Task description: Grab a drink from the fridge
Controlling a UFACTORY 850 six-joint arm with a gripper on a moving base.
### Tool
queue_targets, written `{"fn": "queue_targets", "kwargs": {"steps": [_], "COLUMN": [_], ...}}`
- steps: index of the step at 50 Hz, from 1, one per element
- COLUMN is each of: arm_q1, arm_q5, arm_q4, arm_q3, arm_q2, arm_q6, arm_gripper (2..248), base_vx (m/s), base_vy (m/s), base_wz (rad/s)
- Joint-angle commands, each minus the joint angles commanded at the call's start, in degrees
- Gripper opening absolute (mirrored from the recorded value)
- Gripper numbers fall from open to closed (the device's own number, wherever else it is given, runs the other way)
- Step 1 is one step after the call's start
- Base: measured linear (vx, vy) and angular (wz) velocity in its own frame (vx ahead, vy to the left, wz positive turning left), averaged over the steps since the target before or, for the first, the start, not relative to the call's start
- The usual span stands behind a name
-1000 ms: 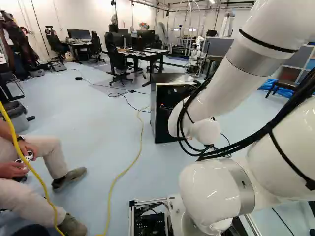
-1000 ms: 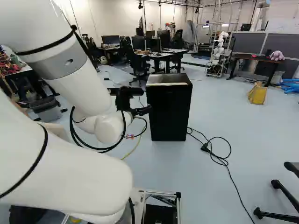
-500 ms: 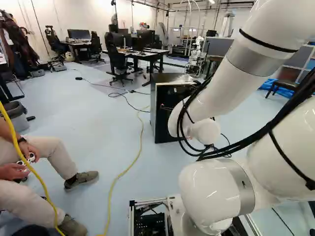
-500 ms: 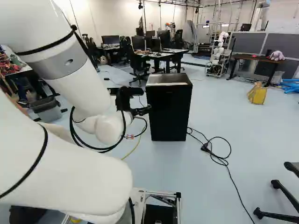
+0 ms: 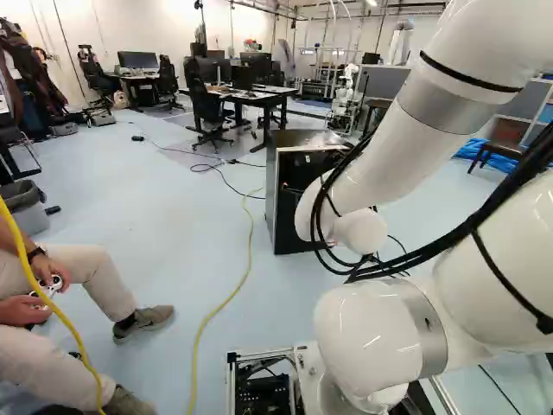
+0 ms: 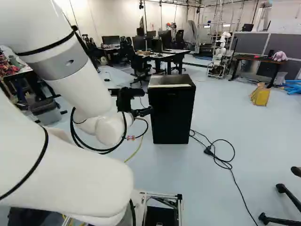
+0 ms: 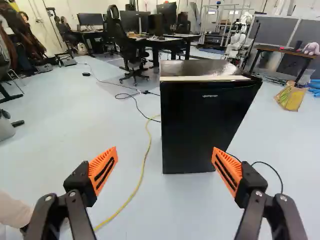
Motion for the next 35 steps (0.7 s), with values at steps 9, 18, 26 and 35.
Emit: {"fn": "queue_targets", "kwargs": {"steps": [9,18,26,35], "arm_q1": [0.0,0.0,0.0,0.0], "arm_q5": [0.0,0.0,0.0,0.0], "arm_q4": [0.0,0.0,0.0,0.0], "arm_q3": [0.0,0.0,0.0,0.0], "arm_q2": [0.0,0.0,0.0,0.0], "arm_q6": [0.0,0.0,0.0,0.0], "arm_gripper": [247,247,247,247], "base_vx": [0.058,0.059,0.060,0.057], "base_vy": [0.034,0.032,0.031,0.029], "base_wz": [-0.006,-0.009,-0.008,-0.007]}}
